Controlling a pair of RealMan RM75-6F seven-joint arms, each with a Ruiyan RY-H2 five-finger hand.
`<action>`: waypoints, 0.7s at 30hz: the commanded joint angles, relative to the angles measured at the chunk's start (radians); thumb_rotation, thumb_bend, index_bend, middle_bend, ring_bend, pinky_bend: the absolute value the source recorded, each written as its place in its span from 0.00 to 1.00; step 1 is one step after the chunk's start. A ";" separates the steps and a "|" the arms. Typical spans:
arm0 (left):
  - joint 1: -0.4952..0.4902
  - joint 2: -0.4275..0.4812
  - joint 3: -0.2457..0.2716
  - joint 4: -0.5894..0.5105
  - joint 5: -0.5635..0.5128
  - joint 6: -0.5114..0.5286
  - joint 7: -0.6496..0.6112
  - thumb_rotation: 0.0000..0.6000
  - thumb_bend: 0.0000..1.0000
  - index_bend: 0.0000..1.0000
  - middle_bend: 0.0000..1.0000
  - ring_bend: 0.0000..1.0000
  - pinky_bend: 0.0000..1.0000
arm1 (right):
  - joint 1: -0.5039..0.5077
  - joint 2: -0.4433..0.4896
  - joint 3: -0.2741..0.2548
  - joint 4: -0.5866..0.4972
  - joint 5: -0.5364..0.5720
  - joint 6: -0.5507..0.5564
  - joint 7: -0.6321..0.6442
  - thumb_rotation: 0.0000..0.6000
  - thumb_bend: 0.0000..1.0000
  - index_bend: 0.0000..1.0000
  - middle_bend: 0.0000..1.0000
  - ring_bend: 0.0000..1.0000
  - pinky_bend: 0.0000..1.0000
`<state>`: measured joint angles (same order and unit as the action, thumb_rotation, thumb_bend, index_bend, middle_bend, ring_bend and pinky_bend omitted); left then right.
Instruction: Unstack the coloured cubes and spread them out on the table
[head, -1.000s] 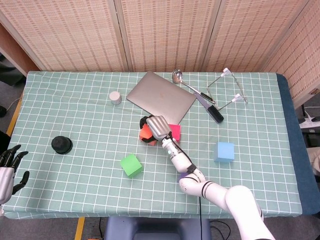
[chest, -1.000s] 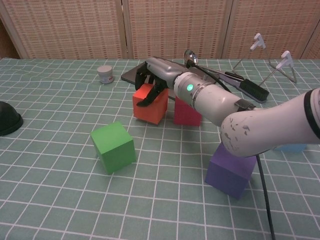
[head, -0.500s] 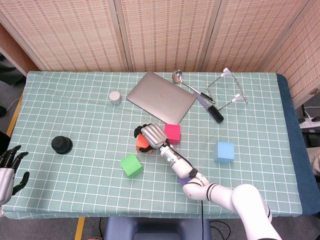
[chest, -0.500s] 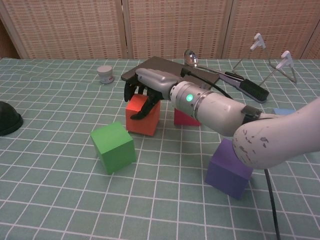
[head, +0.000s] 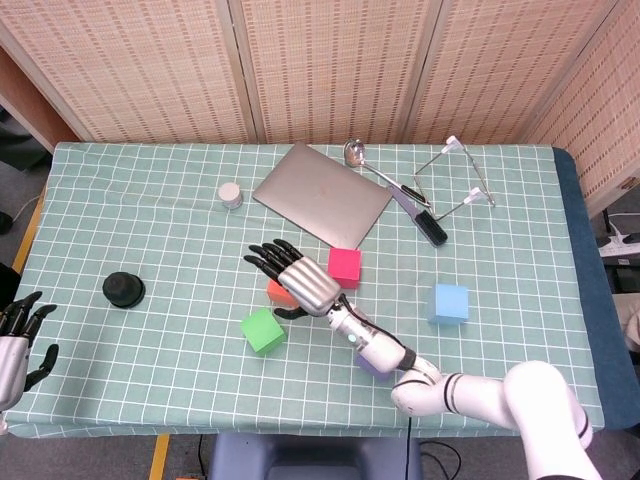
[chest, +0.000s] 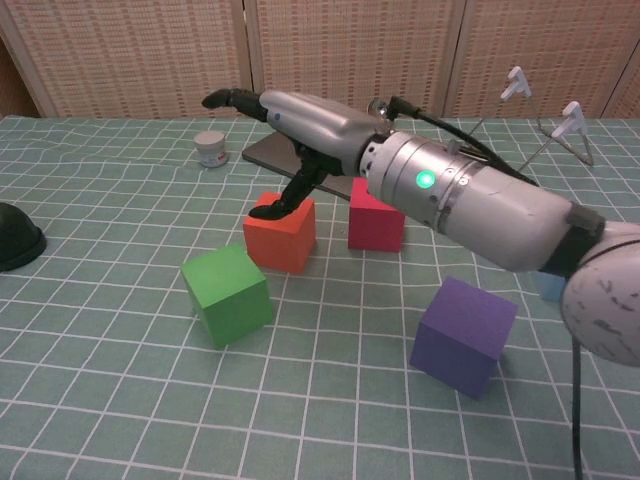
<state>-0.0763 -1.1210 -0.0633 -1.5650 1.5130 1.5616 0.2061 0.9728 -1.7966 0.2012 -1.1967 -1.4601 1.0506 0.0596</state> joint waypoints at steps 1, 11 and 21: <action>0.000 0.002 -0.006 0.000 -0.008 0.001 -0.007 1.00 0.39 0.24 0.13 0.16 0.33 | -0.231 0.292 -0.127 -0.387 -0.045 0.222 -0.277 1.00 0.10 0.00 0.00 0.00 0.00; -0.019 -0.011 -0.011 0.012 -0.011 -0.026 -0.021 1.00 0.39 0.24 0.13 0.16 0.33 | -0.528 0.636 -0.391 -0.542 -0.085 0.363 -0.342 1.00 0.10 0.00 0.00 0.00 0.03; -0.049 -0.038 -0.009 0.064 0.000 -0.065 -0.073 1.00 0.39 0.24 0.13 0.16 0.33 | -0.684 0.589 -0.356 -0.413 0.014 0.422 -0.195 1.00 0.10 0.00 0.00 0.00 0.00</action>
<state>-0.1232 -1.1572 -0.0727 -1.5032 1.5132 1.4992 0.1354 0.3352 -1.1684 -0.1867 -1.6647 -1.4563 1.4186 -0.1992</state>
